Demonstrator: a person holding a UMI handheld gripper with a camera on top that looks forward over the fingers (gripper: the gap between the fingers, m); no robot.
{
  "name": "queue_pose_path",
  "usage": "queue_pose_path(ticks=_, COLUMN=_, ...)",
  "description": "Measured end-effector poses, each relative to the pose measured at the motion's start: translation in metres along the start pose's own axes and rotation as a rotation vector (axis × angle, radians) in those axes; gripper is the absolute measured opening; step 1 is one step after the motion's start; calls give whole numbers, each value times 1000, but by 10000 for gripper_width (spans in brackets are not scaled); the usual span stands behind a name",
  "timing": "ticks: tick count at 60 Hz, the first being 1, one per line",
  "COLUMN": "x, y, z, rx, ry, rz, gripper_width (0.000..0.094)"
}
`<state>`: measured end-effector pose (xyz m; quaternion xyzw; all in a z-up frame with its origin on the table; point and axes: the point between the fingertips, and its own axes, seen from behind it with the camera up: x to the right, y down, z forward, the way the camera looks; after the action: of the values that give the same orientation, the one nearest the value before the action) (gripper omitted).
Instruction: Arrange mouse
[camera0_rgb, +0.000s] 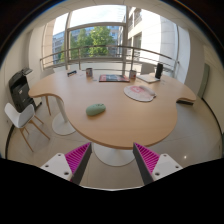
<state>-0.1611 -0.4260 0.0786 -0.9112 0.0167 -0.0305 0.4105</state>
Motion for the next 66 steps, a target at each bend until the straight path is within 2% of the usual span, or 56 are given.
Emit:
queue_pose_path(ticks=16, x=-87, y=-57, z=133, rx=26, ry=-87, rz=-27, gripper_width=851)
queue_pose_path(ticks=27, x=-109, y=-76, z=212, rx=-41, ry=-119, rz=13, gripper_width=848)
queue_pose_path(ticks=36, x=-114, y=-101, z=246, rx=-42, ry=-119, rz=15, gripper_width=819)
queue_pose_path(ticks=42, x=-122, y=-113, z=265, rx=-43, ry=-134, rz=7, gripper_width=714)
queue_pose_path(ticks=45, x=-124, y=-116, z=272, rx=-38, ry=-118, rz=-28, gripper_width=617)
queue_pose_path(ticks=47, x=-123, y=-120, z=276, rx=-38, ry=-108, rz=-58, gripper_width=520)
queue_pose_path(ticks=60, x=-132, y=-122, z=277, rx=-32, ry=-111, rz=-89, gripper_width=414)
queue_pose_path(ticks=66, x=-140, y=-129, z=271, rx=-46, ry=-132, rz=-106, gripper_width=408)
